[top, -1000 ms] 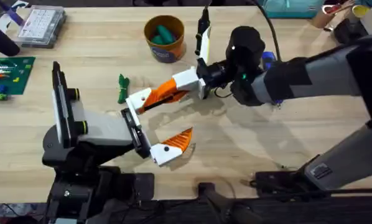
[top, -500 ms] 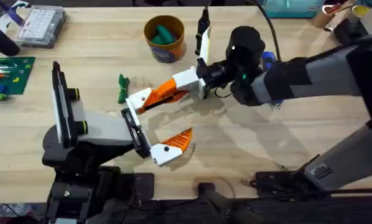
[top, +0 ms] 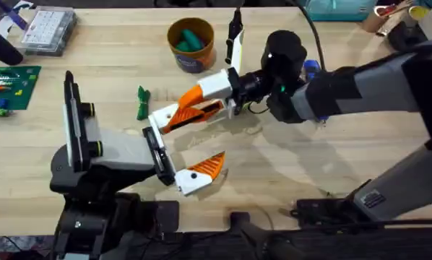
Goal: Pick up the gripper from the table and insert it into the empty holder that is missing its gripper. Then pick up a screw, insert it into the mounting hole, and use the screwdriver to tighten it. Finally, clean up the table by picking up the vegetable and placing it into the bucket.
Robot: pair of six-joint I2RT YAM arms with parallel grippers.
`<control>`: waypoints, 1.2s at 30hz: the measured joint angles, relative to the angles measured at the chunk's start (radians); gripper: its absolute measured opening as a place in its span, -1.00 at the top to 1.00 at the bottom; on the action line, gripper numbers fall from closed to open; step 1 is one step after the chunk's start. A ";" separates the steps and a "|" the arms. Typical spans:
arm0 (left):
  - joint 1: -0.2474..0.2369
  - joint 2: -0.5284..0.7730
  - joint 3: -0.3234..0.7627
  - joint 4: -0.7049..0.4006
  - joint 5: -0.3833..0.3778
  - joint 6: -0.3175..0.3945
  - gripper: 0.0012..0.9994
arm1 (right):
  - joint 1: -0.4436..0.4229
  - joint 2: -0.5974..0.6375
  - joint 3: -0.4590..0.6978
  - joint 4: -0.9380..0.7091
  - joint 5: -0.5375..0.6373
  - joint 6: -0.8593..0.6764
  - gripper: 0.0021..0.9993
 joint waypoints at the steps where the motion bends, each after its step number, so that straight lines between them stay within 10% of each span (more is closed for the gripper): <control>1: 0.000 0.000 0.000 0.000 0.003 0.000 -0.97 | 0.001 0.000 0.001 0.000 0.000 0.000 -0.59; 4: 0.000 0.000 0.000 0.000 0.004 0.000 -0.97 | 0.001 0.000 0.003 0.001 0.001 -0.003 -0.98; 36: 0.000 0.000 0.000 -0.001 0.007 0.000 -0.97 | 0.001 0.000 0.004 0.009 -0.014 -0.002 -0.98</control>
